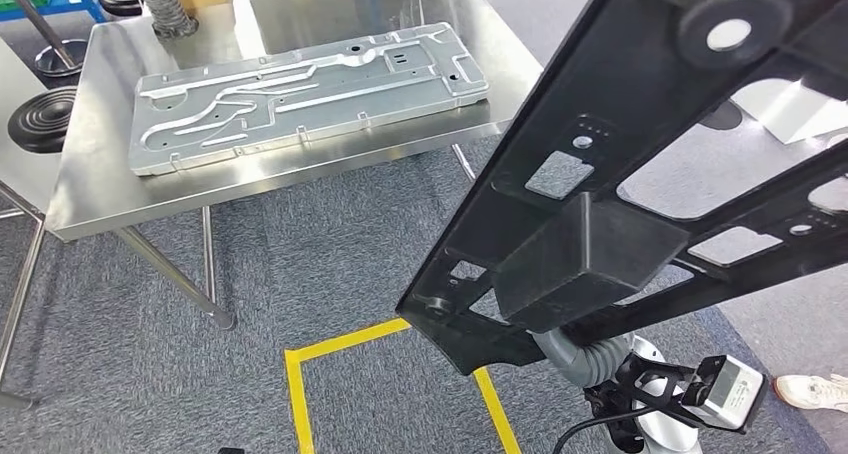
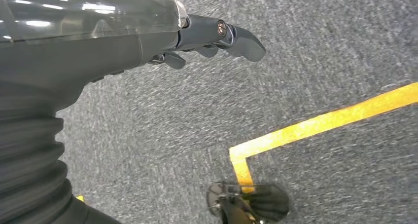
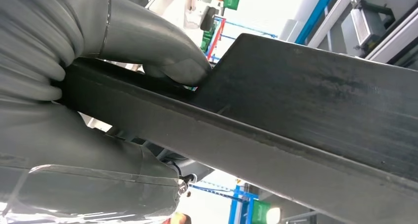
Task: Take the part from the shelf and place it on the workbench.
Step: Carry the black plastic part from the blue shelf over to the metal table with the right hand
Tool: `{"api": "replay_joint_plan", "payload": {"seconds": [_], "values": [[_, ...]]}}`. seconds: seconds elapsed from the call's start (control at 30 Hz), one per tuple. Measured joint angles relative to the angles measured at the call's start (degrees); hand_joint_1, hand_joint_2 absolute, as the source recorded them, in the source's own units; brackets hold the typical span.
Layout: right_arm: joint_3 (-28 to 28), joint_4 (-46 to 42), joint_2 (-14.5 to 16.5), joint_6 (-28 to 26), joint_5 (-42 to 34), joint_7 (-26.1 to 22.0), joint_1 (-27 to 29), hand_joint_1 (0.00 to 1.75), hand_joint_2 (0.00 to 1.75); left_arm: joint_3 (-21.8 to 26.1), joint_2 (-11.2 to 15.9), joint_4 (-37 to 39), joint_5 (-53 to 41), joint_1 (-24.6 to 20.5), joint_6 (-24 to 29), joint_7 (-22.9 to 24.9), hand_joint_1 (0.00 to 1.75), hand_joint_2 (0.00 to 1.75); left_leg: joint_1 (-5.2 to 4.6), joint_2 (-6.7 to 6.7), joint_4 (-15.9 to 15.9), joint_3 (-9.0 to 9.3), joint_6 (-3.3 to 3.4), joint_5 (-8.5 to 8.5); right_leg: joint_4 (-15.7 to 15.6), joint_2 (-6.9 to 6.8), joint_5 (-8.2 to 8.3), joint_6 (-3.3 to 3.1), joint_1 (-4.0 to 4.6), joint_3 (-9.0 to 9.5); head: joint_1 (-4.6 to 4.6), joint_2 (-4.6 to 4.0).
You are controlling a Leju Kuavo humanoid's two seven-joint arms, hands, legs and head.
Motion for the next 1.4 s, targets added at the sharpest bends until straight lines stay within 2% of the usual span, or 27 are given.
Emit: {"api": "replay_joint_plan", "payload": {"seconds": [0.03, 0.07, 0.13, 0.2, 0.23, 0.3, 0.33, 0.37, 0.4, 0.43, 0.5, 0.53, 0.6, 0.7, 0.77, 0.83, 0.87, 0.9, 0.93, 1.0, 1.03, 1.1, 1.2, 1.27, 1.33, 1.37, 1.4], "values": [[-0.02, -0.07, 0.02, 0.00, 0.01, -0.01, 0.01, 1.73, 1.75, -0.01, 0.01, 0.00, -0.01, -0.03, 0.02, 0.01, 0.00, 1.75, -0.10, -0.02, -2.30, 1.05, 0.34, 0.66, 0.12, 0.04, -0.14, 0.26, 0.09, 0.02, 0.01, 0.00], [-0.04, -0.14, 0.02, 0.00, 0.04, -0.01, 0.04, 1.73, 1.75, -0.01, 0.02, 0.00, -0.01, -0.03, 0.03, 0.02, 0.00, 1.75, -0.23, -0.04, -3.30, 1.47, 0.69, 0.69, 0.18, 0.07, -0.21, 0.56, 0.17, -0.04, 0.01, 0.00], [-0.08, -0.24, 0.02, -0.01, 0.09, -0.03, 0.11, 1.73, 1.75, 0.00, 0.02, 0.00, -0.02, 0.03, 0.03, 0.03, 0.00, 1.75, -0.30, -0.08, -3.54, 1.47, 1.34, 0.77, 0.19, 0.09, -0.28, 1.19, 0.16, -0.12, 0.00, -0.01], [-0.13, -0.41, 0.02, -0.02, 0.11, -0.06, 0.17, 1.73, 1.75, 0.01, 0.03, 0.00, -0.03, 0.02, 0.04, 0.02, 0.00, 1.75, -0.15, -0.06, -3.97, 1.70, 1.99, 0.95, 1.79, 0.04, -1.44, 1.86, 0.00, -0.74, 0.00, -0.01], [-0.15, -0.52, 0.02, -0.02, 0.13, -0.07, 0.20, 1.73, 1.75, 0.01, 0.03, 0.00, -0.04, -0.04, 0.04, 0.02, 0.00, 1.75, -0.04, -0.03, -4.17, 1.82, 2.27, 1.01, 4.19, 0.02, -2.82, 2.16, -0.09, -1.85, 0.00, -0.01], [-0.16, -0.63, 0.02, -0.03, 0.19, -0.08, 0.39, 1.73, 1.75, 0.00, 0.04, 0.00, -0.08, -0.09, 0.03, 0.01, 0.00, 1.75, -0.07, 0.02, -4.21, 1.85, 2.57, 0.94, 11.72, -0.01, -6.24, 2.61, -0.27, -5.65, 0.01, -0.01], [-0.16, -0.63, 0.02, -0.03, 0.22, -0.08, 0.57, 1.73, 1.75, 0.00, 0.04, 0.00, -0.09, -0.07, 0.02, 0.01, 0.00, 1.75, -0.09, 0.03, -4.20, 1.86, 2.62, 0.88, 15.02, -0.02, -7.24, 2.76, -0.34, -7.46, 0.01, -0.01], [-0.17, -0.63, 0.02, -0.04, 0.26, -0.08, 0.73, 1.73, 1.75, 0.00, 0.04, 0.00, -0.12, -0.04, 0.01, 0.01, 0.00, 1.75, -0.10, 0.02, -4.19, 1.91, 2.63, 0.82, 16.63, -0.03, -7.21, 2.83, -0.39, -8.48, 0.01, -0.01], [-0.17, -0.64, 0.02, -0.04, 0.28, -0.08, 0.85, 1.73, 1.75, 0.01, 0.04, 0.00, -0.13, -0.03, -0.01, 0.01, 0.00, 1.75, -0.10, -0.02, -4.18, 2.02, 2.61, 0.74, 15.87, -0.04, -6.02, 2.81, -0.42, -8.35, 0.01, 0.00], [-0.17, -0.65, 0.02, -0.04, 0.30, -0.08, 0.91, 1.73, 1.75, 0.01, 0.04, 0.00, -0.14, -0.03, -0.02, 0.01, 0.00, 1.75, -0.09, -0.07, -4.17, 2.21, 2.53, 0.63, 12.97, -0.06, -3.98, 2.70, -0.44, -7.11, 0.01, 0.00], [-0.17, -0.68, 0.02, -0.04, 0.32, -0.08, 0.88, 1.73, 1.75, 0.00, 0.04, 0.00, -0.15, -0.07, -0.05, -0.01, 0.00, 1.75, -0.21, -0.14, -4.10, 2.58, 2.19, 0.33, 4.81, -0.12, -0.15, 2.17, -0.27, -3.36, 0.01, 0.01], [-0.17, -0.71, 0.02, -0.03, 0.32, -0.08, 0.87, 1.73, 1.75, 0.00, 0.04, 0.00, -0.15, -0.09, -0.09, -0.01, 0.00, 1.75, -0.29, -0.15, -4.05, 2.66, 1.94, 0.19, 2.05, -0.13, 0.77, 1.84, -0.11, -2.10, 0.01, 0.00], [-0.17, -0.77, 0.02, -0.02, 0.34, -0.08, 0.83, 1.73, 1.75, -0.01, 0.04, 0.00, -0.15, -0.12, -0.15, 0.02, 0.00, 1.75, -0.40, -0.13, -4.07, 2.70, 1.34, -0.02, 0.45, -0.09, 0.78, 1.19, 0.24, -1.46, 0.00, 0.01], [-0.17, -0.83, 0.06, -0.02, 0.36, -0.07, 0.71, 1.73, 1.75, -0.02, 0.08, 0.00, -0.15, -0.18, -0.21, 0.03, 0.00, 1.75, -0.33, -0.07, -3.07, 2.54, 0.39, -0.97, -0.09, -0.07, 0.92, 0.21, -0.08, -1.11, 0.00, 0.00], [-0.17, -0.83, 0.17, -0.02, 0.37, -0.07, 0.56, 1.73, 1.75, -0.02, 0.11, 0.00, -0.15, -0.19, -0.22, 0.03, 0.00, 1.75, -0.19, -0.05, 2.50, 0.04, -0.07, -4.10, -0.41, -0.22, 0.94, -0.32, -0.26, -0.77, -0.01, 0.00], [-0.17, -0.83, 0.29, -0.02, 0.38, -0.07, 0.50, 1.73, 1.75, -0.02, 0.13, 0.00, -0.15, -0.08, -0.22, 0.04, 0.00, 1.75, -0.09, -0.03, 10.52, -3.98, -0.37, -7.48, -0.38, -0.28, 0.80, -0.59, -0.21, -0.70, -0.02, 0.00], [-0.17, -0.83, 0.32, -0.02, 0.38, -0.06, 0.50, 1.73, 1.75, -0.01, 0.13, 0.00, -0.15, 0.00, -0.23, 0.05, 0.00, 1.75, -0.06, -0.03, 12.80, -5.27, -0.47, -7.82, -0.37, -0.26, 0.73, -0.62, -0.19, -0.63, -0.02, 0.00], [-0.17, -0.83, 0.34, -0.02, 0.39, -0.06, 0.51, 1.73, 1.75, -0.01, 0.14, 0.00, -0.15, 0.05, -0.24, 0.06, 0.00, 1.75, -0.04, -0.03, 12.80, -5.49, -0.49, -6.93, -0.35, -0.23, 0.63, -0.60, -0.18, -0.51, -0.02, 0.00], [-0.17, -0.83, 0.35, -0.02, 0.39, -0.06, 0.50, 1.73, 1.75, 0.00, 0.16, 0.00, -0.15, 0.07, -0.24, 0.07, 0.00, 1.75, -0.03, -0.03, 10.47, -4.58, -0.43, -5.01, -0.32, -0.19, 0.49, -0.54, -0.18, -0.31, -0.02, -0.01], [-0.18, -0.83, 0.36, -0.02, 0.39, -0.06, 0.48, 1.73, 1.75, -0.01, 0.24, 0.00, -0.14, 0.03, -0.24, 0.08, 0.00, 1.75, -0.09, -0.02, 2.31, -0.97, -0.05, -0.67, -0.14, -0.12, 0.06, -0.17, -0.05, 0.14, 0.00, 0.00], [-0.18, -0.83, 0.37, -0.02, 0.39, -0.06, 0.47, 1.73, 1.75, -0.01, 0.26, 0.00, -0.13, -0.01, -0.24, 0.08, 0.00, 1.75, -0.16, -0.03, -0.92, 0.52, 0.25, 0.51, 0.00, -0.08, -0.14, 0.10, 0.06, 0.23, 0.00, 0.00], [-0.16, -0.83, 0.38, -0.02, 0.40, -0.05, 0.44, 1.73, 1.75, -0.01, 0.28, 0.00, -0.11, -0.01, -0.27, 0.08, 0.00, 1.75, -0.35, -0.08, -3.42, 1.57, 0.84, 0.74, 0.17, -0.03, -0.38, 0.69, 0.26, 0.16, 0.01, 0.00], [-0.12, -0.83, 0.39, -0.05, 0.40, -0.04, 0.33, 1.73, 1.75, 0.01, 0.27, 0.00, -0.12, 0.07, -0.30, 0.10, 0.00, 1.75, -0.21, -0.12, -3.91, 1.74, 1.86, 0.79, 0.99, -0.10, -1.08, 1.66, 0.07, -0.11, 0.00, 0.00], [-0.13, -0.83, 0.39, -0.11, 0.39, -0.04, 0.23, 1.73, 1.75, 0.01, 0.28, 0.00, -0.16, -0.04, -0.30, 0.10, 0.00, 1.75, -0.07, -0.08, -4.20, 1.96, 2.39, 0.84, 5.55, -0.13, -3.58, 2.25, -0.13, -2.27, 0.01, -0.01], [-0.12, -0.80, 0.39, -0.20, 0.33, 0.01, 0.20, 1.73, 1.75, 0.00, 0.28, 0.00, -0.22, -0.09, -0.30, 0.14, 0.00, 1.75, -0.15, -0.04, -4.18, 1.99, 2.64, 0.69, 13.30, -0.13, -6.80, 2.63, -0.27, -6.45, 0.01, 0.00], [-0.11, -0.78, 0.39, -0.25, 0.28, 0.05, 0.20, 1.73, 1.75, 0.00, 0.28, 0.00, -0.28, -0.07, -0.31, 0.16, 0.00, 1.75, -0.18, -0.04, -4.16, 2.05, 2.67, 0.61, 16.06, -0.13, -7.37, 2.73, -0.32, -8.10, 0.01, 0.00], [-0.11, -0.77, 0.39, -0.29, 0.23, 0.09, 0.20, 1.73, 1.75, -0.01, 0.28, 0.00, -0.37, -0.04, -0.31, 0.18, 0.00, 1.75, -0.19, -0.06, -4.14, 2.16, 2.66, 0.51, 16.77, -0.13, -6.78, 2.73, -0.34, -8.79, 0.01, 0.00]]}}
